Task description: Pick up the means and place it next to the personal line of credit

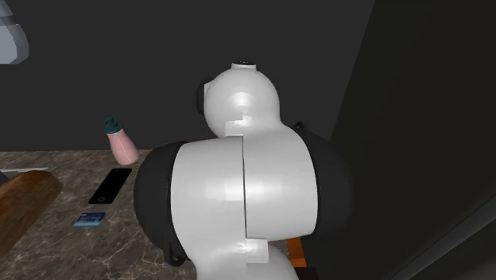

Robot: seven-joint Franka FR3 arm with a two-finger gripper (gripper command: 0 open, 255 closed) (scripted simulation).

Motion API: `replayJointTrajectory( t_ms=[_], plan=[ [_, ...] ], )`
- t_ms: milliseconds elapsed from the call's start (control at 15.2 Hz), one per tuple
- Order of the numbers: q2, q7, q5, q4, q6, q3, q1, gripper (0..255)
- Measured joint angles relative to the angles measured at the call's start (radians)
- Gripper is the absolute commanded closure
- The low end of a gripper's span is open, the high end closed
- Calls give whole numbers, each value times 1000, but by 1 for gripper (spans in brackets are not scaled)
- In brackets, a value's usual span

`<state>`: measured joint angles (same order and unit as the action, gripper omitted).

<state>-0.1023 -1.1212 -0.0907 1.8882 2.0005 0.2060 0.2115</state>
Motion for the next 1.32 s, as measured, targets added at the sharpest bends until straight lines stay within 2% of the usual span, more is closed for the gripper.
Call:
replayJointTrajectory(
  t_ms=[330,726,1320],
  plan=[
    [-175,-166,-23,-155,16,-42,12,0],
    [-340,-322,-17,-331,6,-99,28,0],
    [-392,-342,-21,-296,92,-108,32,0]
  ],
)
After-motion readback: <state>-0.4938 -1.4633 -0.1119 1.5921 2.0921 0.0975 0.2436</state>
